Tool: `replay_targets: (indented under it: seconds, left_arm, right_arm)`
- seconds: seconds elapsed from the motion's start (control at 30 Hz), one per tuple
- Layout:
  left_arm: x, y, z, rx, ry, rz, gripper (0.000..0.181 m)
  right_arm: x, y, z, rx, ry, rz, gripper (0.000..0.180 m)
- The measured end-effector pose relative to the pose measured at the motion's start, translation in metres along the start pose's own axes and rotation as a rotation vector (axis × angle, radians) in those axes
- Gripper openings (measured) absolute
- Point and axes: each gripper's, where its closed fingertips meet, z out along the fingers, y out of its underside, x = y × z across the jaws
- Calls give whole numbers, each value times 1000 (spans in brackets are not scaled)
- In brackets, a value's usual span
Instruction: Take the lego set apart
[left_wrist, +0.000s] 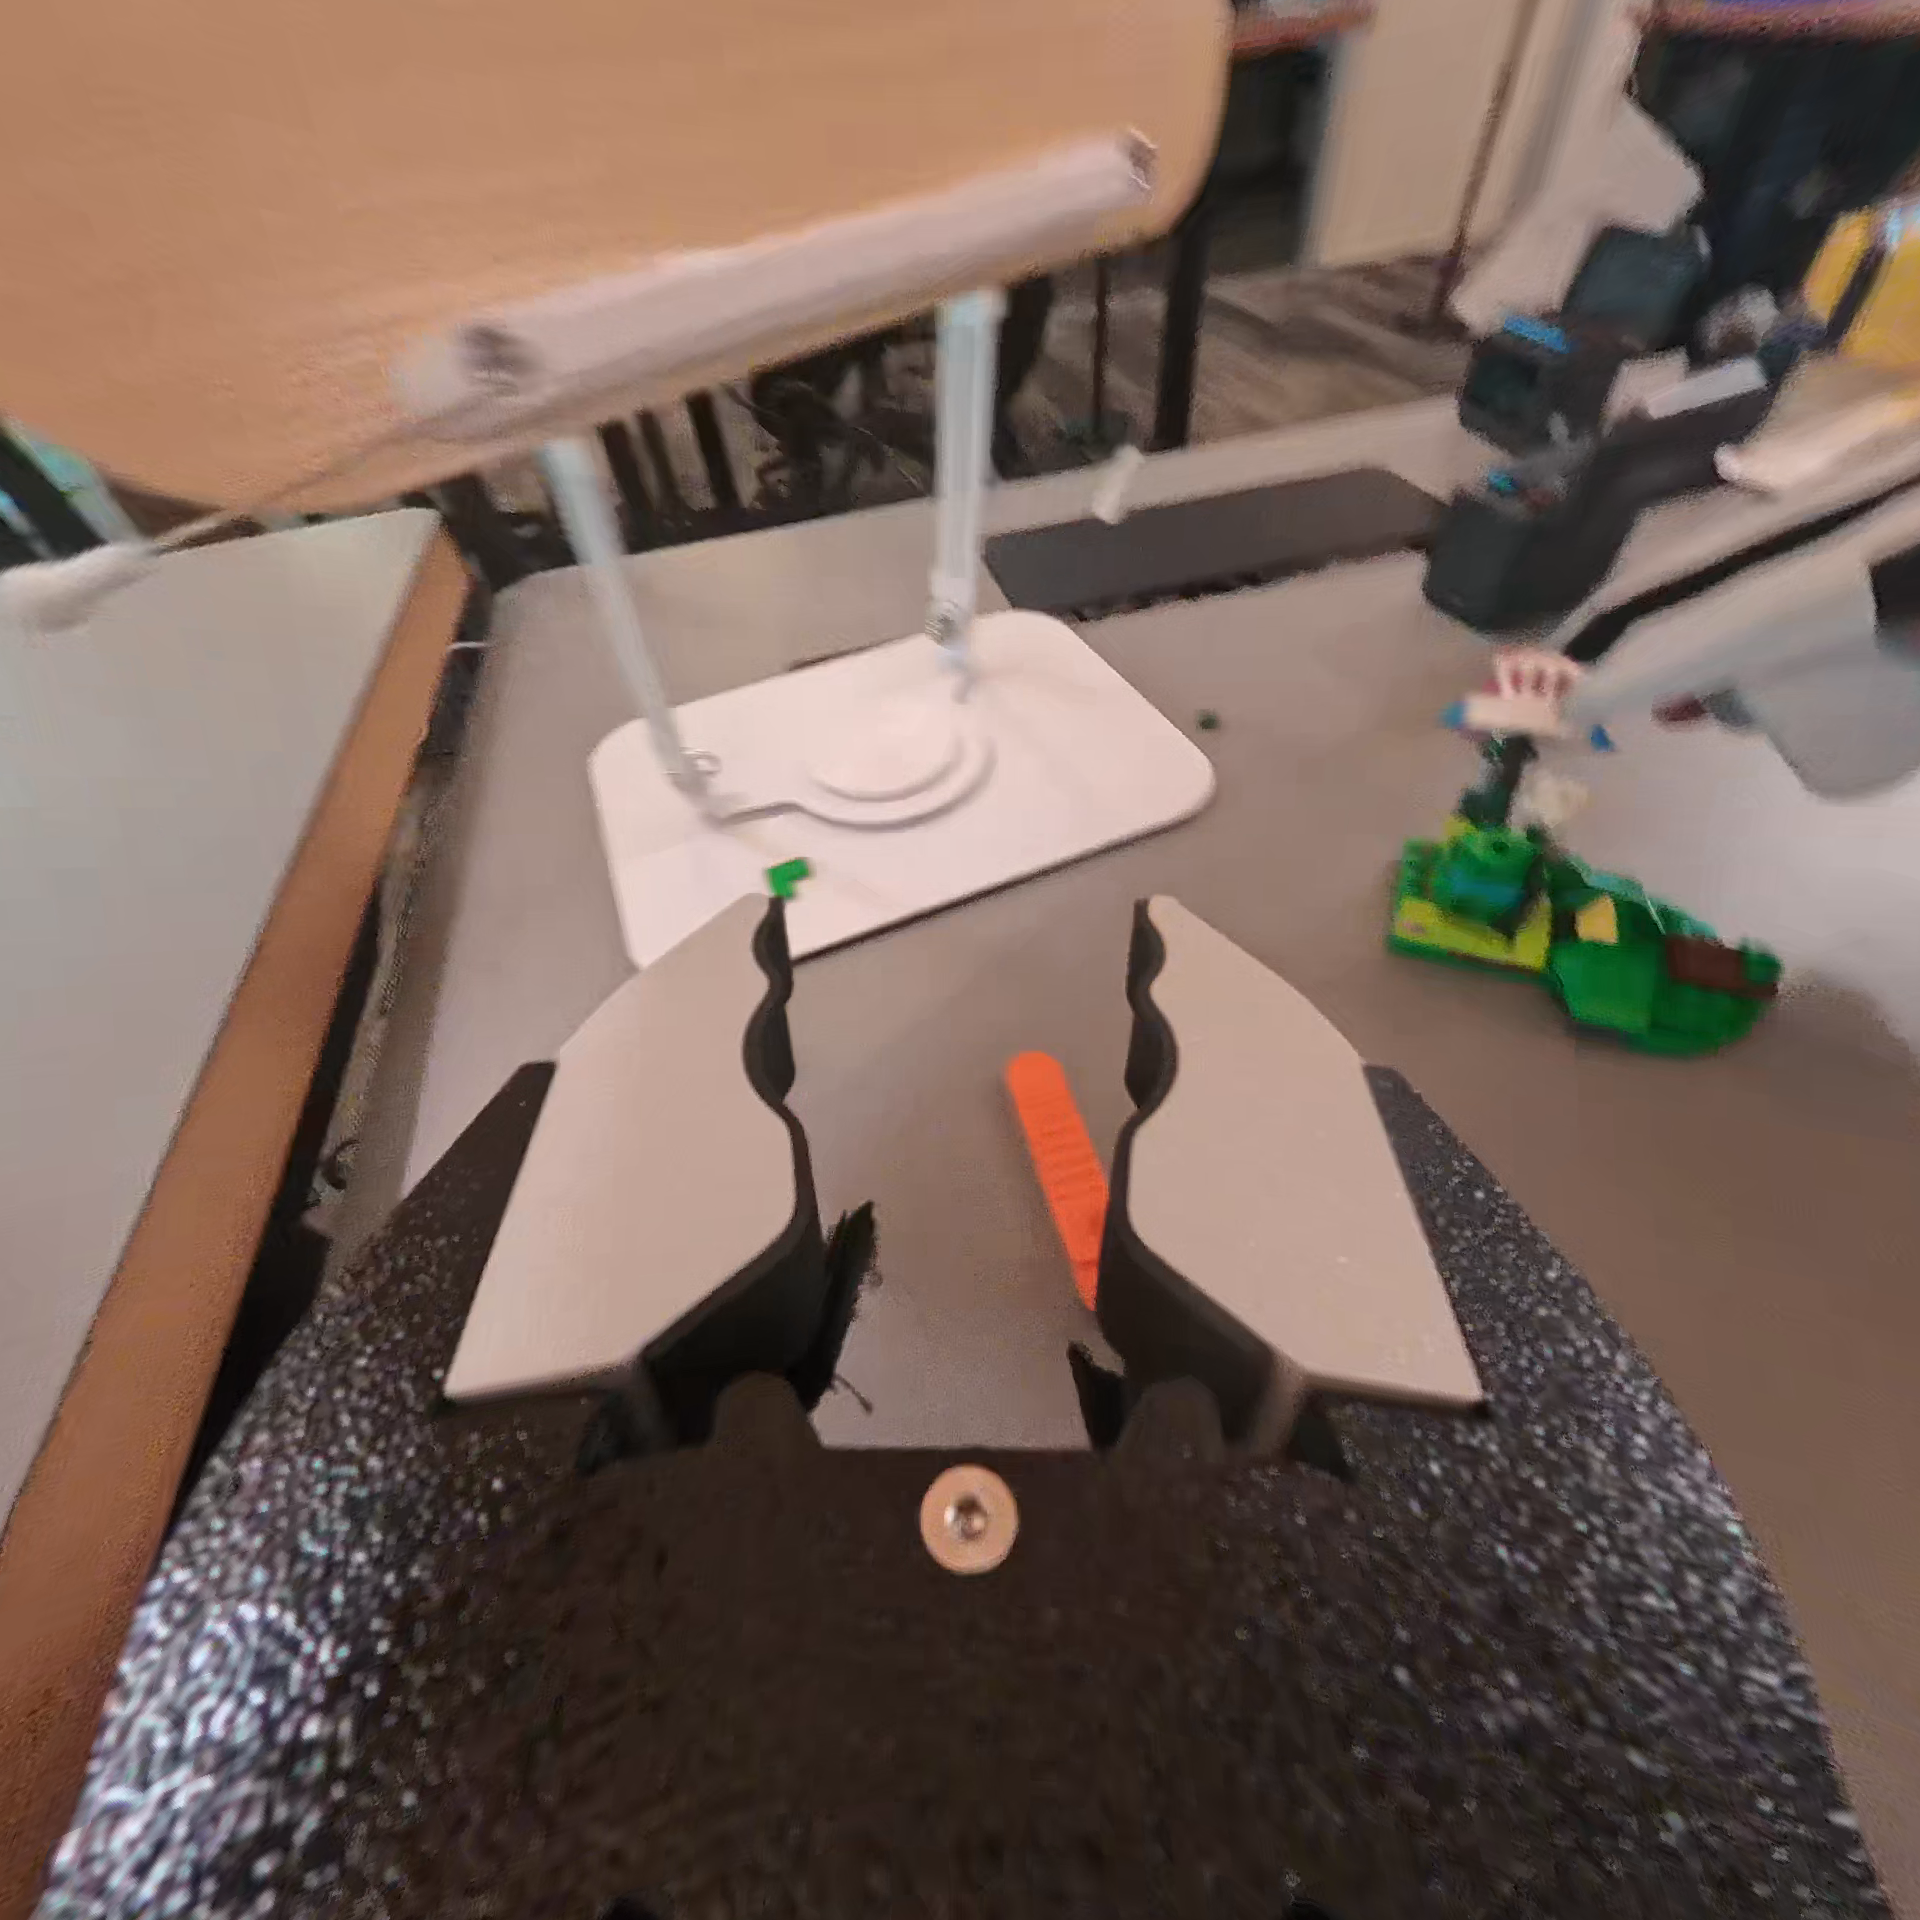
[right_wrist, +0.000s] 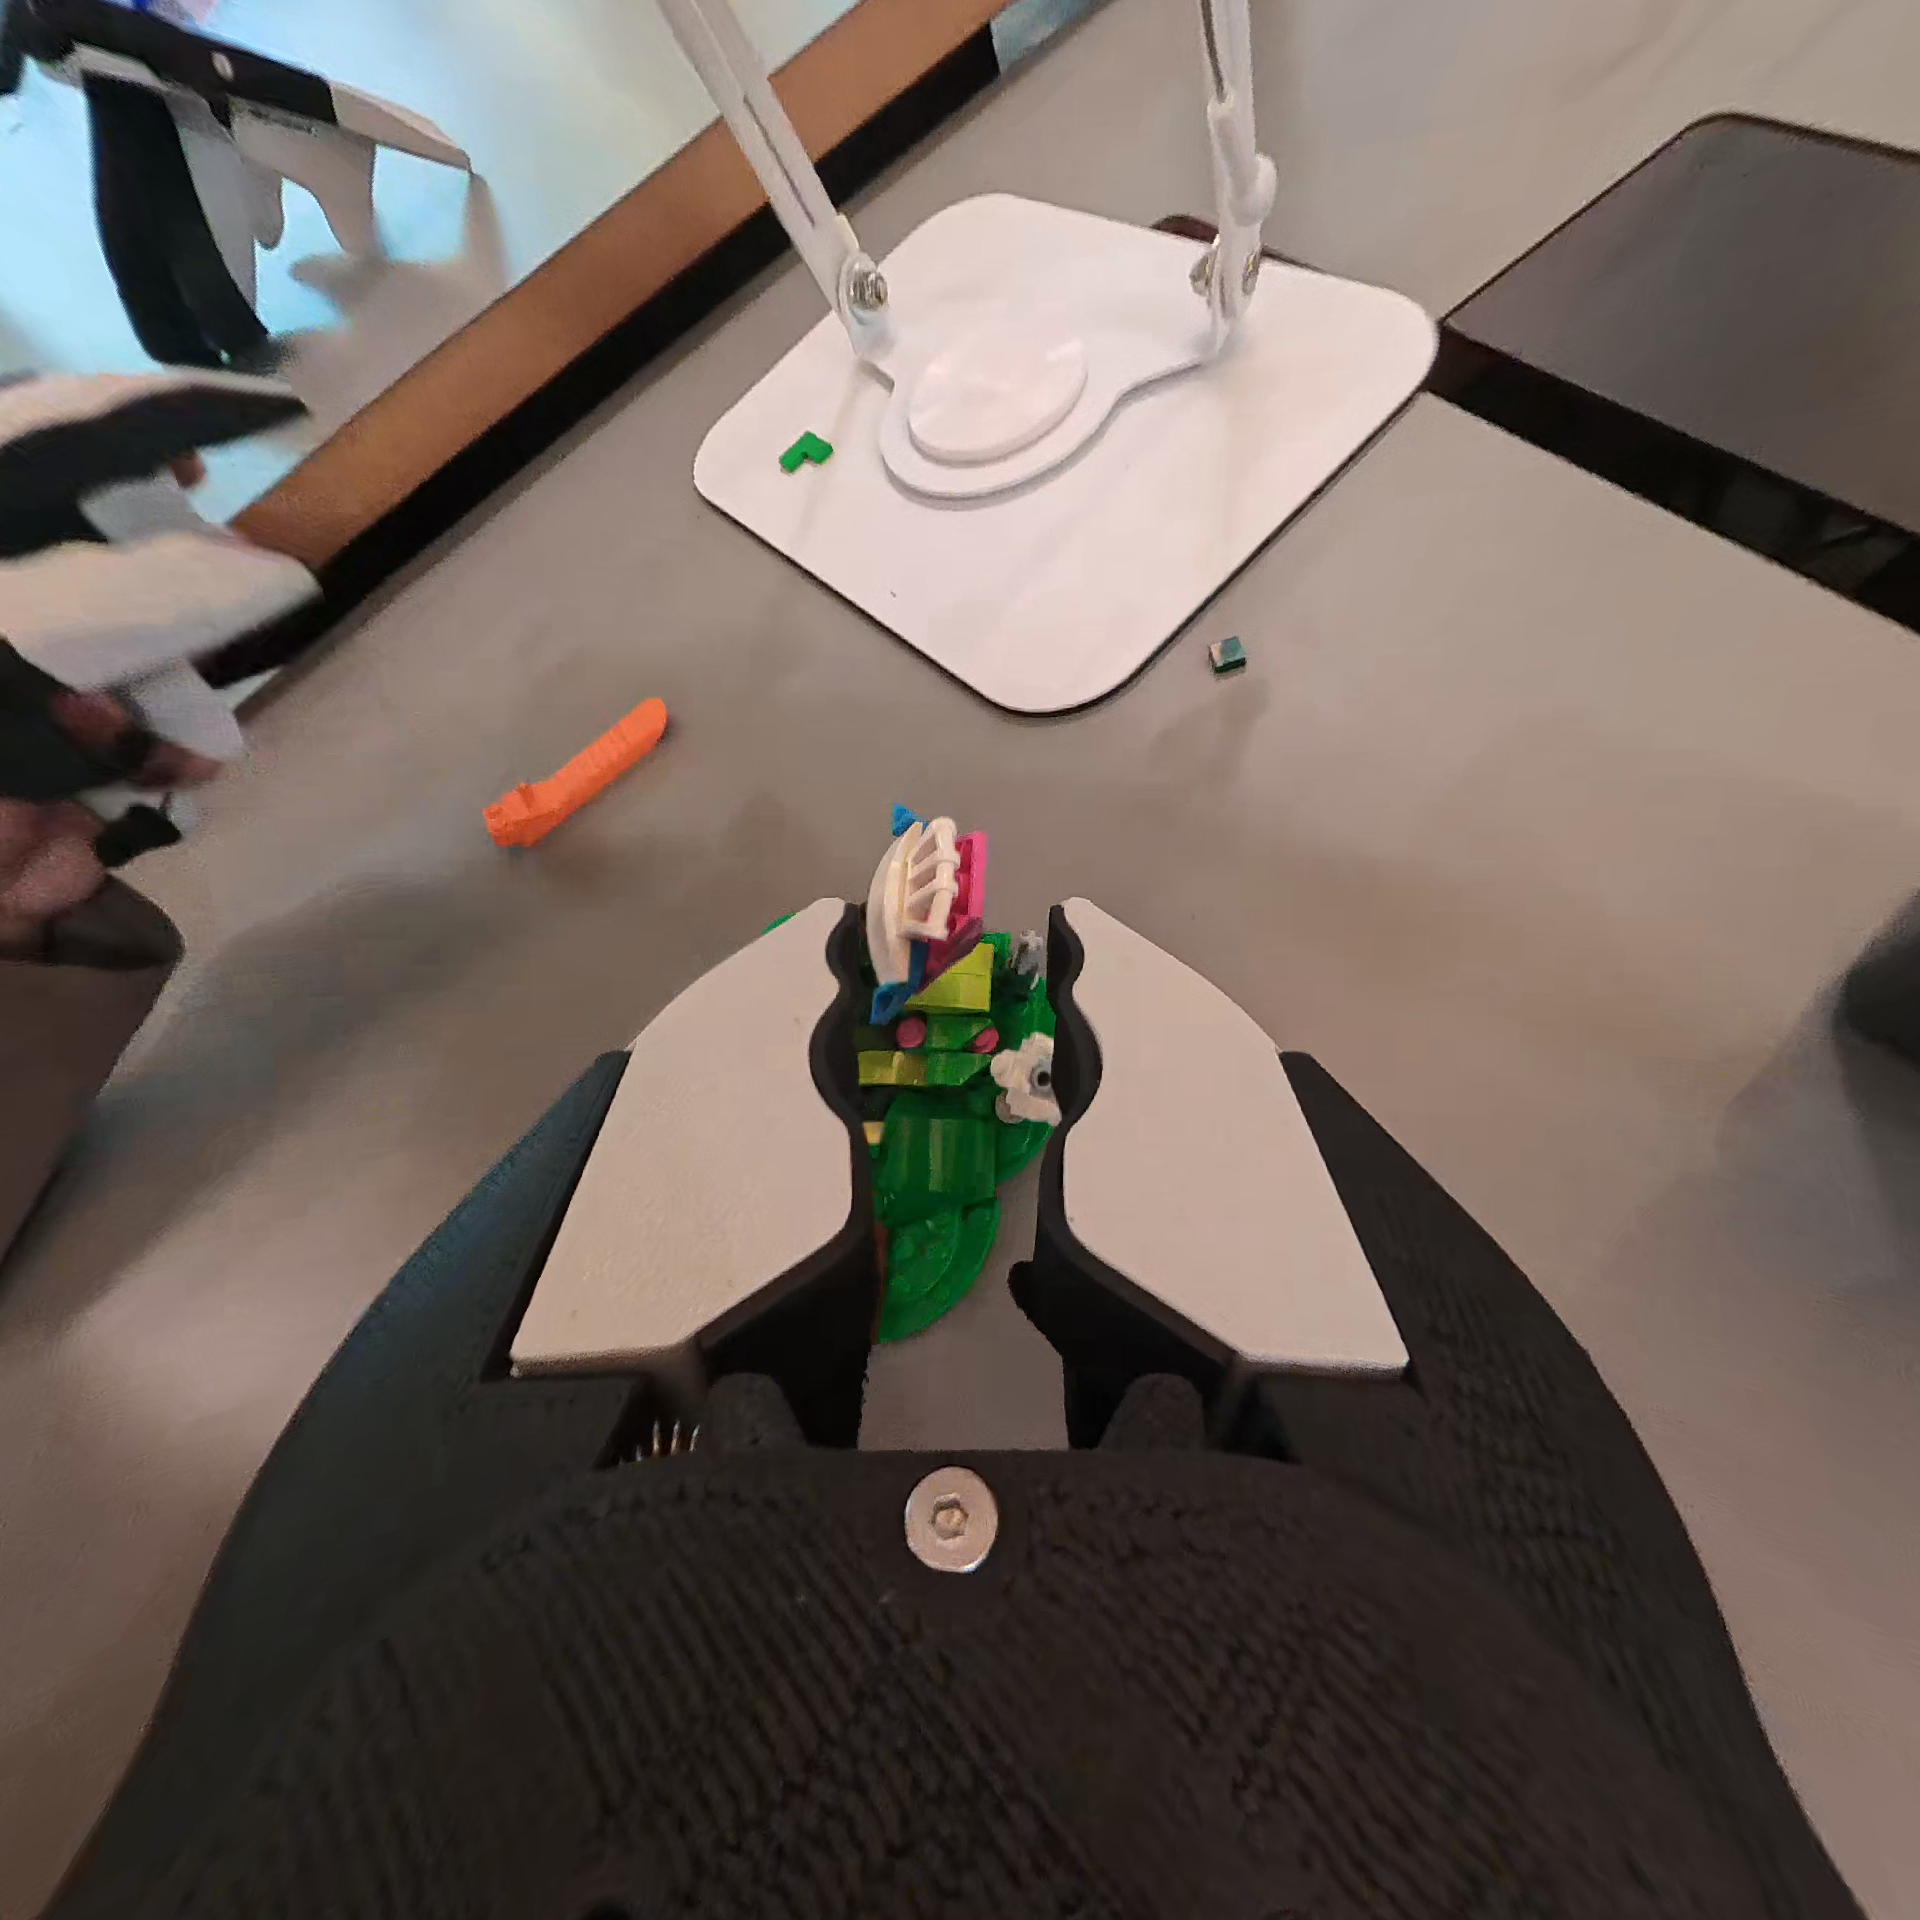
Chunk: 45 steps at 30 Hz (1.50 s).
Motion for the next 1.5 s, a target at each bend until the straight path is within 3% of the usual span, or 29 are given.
replay_targets:
  seconds: [0.17, 0.3, 0.53, 0.67, 0.77, 0.97, 1.33, 1.5]
  left_arm:
    - [-38, -7, -16, 114, -24, -169, 57]
    - [2, -12, -9, 133, 191, -173, 58]
    - [107, 2, -11, 75, 619, 73, 62]
    - [143, 21, -16, 34, 733, 248, 65]
    - [163, 32, -22, 23, 813, 325, 58]
    - [149, 43, 6, -26, 596, 407, 35]
    - [146, 53, 20, -85, 518, 399, 32]
    - [141, 60, 24, -187, 516, 306, 31]
  right_arm:
    - [-12, 2, 13, -80, -101, 14, 19]
    - [-30, 0, 8, -76, -181, -58, 18]
    - [-82, 3, -15, 0, -375, -237, 18]
    - [-106, 13, -21, -2, -477, -261, 18]
    - [-111, 15, -20, 18, -460, -257, 18]
    - [-101, 11, -8, 60, -280, -108, 17]
    - [-94, 12, 1, 124, -114, -4, 17]
    - [-85, 12, -25, 180, 19, -14, 20]
